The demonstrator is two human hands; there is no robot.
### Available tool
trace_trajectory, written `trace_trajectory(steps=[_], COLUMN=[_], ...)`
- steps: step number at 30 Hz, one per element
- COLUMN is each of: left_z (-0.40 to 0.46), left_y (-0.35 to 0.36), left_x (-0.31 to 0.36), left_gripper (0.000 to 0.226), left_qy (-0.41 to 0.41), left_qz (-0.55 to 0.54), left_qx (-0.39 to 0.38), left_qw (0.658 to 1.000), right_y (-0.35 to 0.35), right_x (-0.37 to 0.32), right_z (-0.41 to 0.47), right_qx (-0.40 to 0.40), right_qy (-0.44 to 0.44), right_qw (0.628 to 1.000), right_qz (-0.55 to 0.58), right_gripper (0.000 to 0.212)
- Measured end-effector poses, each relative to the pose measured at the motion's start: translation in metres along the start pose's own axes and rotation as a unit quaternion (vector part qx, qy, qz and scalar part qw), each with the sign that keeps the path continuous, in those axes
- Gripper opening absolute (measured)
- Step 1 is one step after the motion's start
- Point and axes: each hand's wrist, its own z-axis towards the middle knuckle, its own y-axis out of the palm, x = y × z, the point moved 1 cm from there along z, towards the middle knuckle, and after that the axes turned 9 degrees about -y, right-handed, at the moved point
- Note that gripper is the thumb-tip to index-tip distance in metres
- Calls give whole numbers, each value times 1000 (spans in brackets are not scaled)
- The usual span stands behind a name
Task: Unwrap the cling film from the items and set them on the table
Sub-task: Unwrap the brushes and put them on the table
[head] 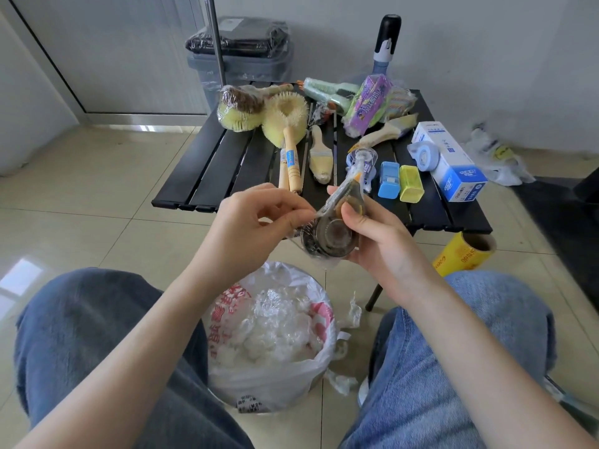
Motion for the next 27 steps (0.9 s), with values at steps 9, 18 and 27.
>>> trace_trajectory(steps=[9,18,27], left_z=[-6,-3,0], left_y=[7,10,15], left_x=[1,0,-9], left_gripper=[16,18,17], left_qy=[21,-228,-126], left_qz=[-19,-281,-95], left_qx=[107,-8,-6], left_qw=[994,932,987], right_y=[6,6,10], right_x=[-7,-3,3], right_z=[3,2,-5], right_qx=[30,18,-3], right_qy=[21,35,61], right_qw=[999,998,992], right_qz=[-25,-54,-107], right_gripper=[24,19,23])
